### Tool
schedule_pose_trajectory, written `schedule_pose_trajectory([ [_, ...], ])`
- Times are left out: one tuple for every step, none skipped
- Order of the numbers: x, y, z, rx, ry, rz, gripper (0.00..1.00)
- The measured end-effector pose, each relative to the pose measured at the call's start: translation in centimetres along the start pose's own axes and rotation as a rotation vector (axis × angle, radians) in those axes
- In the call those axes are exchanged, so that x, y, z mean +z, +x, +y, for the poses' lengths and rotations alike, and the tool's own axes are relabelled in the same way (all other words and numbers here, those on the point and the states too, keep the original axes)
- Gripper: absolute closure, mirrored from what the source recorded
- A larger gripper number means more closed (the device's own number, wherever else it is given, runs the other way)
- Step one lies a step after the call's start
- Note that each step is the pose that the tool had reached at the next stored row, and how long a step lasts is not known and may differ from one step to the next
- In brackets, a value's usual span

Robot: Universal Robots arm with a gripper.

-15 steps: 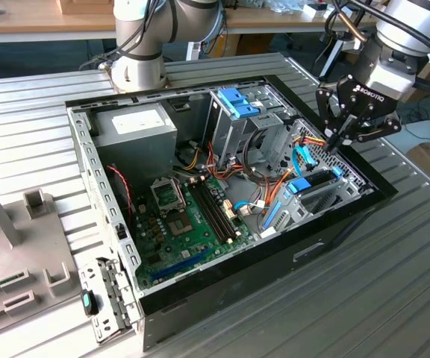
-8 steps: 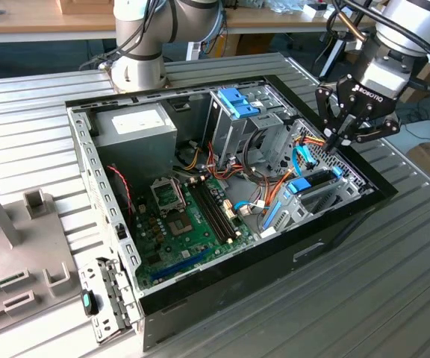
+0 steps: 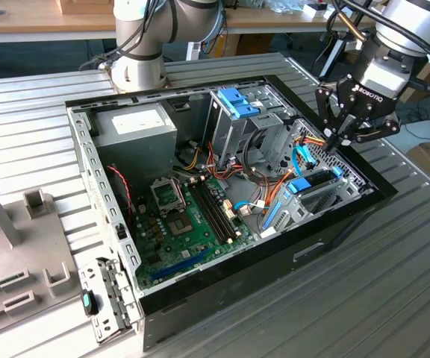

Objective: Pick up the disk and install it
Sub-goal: 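Insert the first disk wire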

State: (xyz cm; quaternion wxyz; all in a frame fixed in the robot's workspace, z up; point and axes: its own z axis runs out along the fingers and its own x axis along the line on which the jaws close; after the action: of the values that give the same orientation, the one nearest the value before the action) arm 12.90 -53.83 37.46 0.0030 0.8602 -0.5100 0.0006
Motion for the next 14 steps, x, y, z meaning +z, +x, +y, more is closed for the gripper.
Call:
schedule_pose_trajectory([
  [0.00,0.00,0.00,0.000,0.0001,-0.0001,0.83],
  [0.01,0.00,0.00,0.000,0.0001,-0.0001,0.83],
  [0.04,-0.01,0.02,0.004,0.0001,-0.0001,0.83],
  [0.06,-0.02,0.02,0.009,0.0000,-0.0001,0.83],
  [0.09,-0.02,0.02,0.020,-0.0001,-0.0001,0.83],
  [0.12,-0.01,0.03,0.040,-0.0001,-0.0002,0.83],
  [0.15,-0.02,0.03,0.073,-0.0003,-0.0003,0.83],
  [0.16,-0.02,0.03,0.122,-0.0005,-0.0005,0.83],
  [0.17,-0.02,0.03,0.149,-0.0006,-0.0007,0.83],
  [0.18,-0.02,0.03,0.185,-0.0007,-0.0009,0.83],
  [0.19,-0.02,0.03,0.205,-0.0008,-0.0010,0.83],
  [0.19,-0.02,0.03,0.220,-0.0008,-0.0011,0.83],
  [0.21,-0.02,0.03,0.244,-0.0009,-0.0012,0.83],
  [0.25,-0.04,0.06,0.253,-0.0009,-0.0014,0.83],
])
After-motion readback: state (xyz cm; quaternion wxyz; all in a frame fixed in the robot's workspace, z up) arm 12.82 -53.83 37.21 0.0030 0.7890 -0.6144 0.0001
